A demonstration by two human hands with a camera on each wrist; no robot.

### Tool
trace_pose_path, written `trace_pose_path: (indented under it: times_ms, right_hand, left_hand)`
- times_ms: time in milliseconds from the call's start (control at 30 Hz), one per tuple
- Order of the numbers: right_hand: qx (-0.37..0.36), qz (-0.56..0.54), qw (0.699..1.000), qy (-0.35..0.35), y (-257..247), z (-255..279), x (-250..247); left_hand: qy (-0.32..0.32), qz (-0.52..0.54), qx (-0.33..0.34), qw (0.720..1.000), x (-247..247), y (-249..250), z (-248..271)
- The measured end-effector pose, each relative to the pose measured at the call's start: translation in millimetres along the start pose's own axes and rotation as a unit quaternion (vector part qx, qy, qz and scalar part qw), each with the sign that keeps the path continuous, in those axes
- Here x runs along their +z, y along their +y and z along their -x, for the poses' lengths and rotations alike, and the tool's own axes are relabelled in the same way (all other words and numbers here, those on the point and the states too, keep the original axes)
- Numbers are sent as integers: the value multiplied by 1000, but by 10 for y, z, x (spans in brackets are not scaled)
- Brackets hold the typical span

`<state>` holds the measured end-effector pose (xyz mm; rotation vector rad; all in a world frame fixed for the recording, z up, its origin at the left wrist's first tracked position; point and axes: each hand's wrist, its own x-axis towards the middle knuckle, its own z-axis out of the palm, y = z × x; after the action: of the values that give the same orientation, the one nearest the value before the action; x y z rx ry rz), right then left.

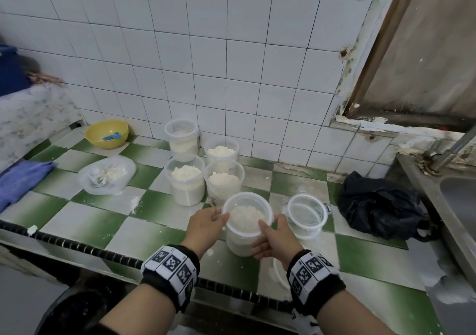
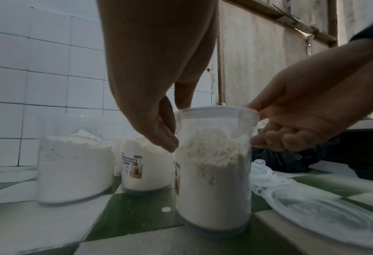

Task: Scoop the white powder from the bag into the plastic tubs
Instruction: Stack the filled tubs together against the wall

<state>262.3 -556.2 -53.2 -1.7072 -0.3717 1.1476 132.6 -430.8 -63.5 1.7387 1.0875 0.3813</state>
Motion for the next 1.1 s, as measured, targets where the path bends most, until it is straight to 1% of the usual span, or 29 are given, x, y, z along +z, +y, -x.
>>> trace_pose_path:
  times_ms: [133, 233, 400, 533, 667, 800, 967, 1100]
  right_hand:
    - [-33, 22, 999, 1, -142, 63, 55]
    - [-76, 4, 997, -1, -375, 124, 201]
    - [-162, -35, 986, -25, -929, 95, 595]
    - [-178, -65, 981, -40, -1449, -34, 933]
    - [-208, -44, 977, -35, -1912, -310, 1240]
    - [-216, -30, 976, -7, -2369, -785, 1603]
    - [-193, -27, 980, 36, -2744, -1430, 1967]
    - [-158, -30, 985, 63, -2865, -1826, 2160]
  left_hand:
    - [42, 35, -1, 999, -169, 98, -5]
    - [69, 51, 28, 996, -453, 260, -44]
    - [110, 145, 74, 980, -1026, 565, -136]
    - [142, 207, 112, 962, -1490, 703, -350]
    - [128, 239, 132, 953, -1906, 791, -759]
    - [108, 215, 142, 960, -2322, 813, -1444]
    - [42, 147, 149, 977, -2679, 823, -2247]
    - [-8, 111, 141, 984, -2790, 785, -2687]
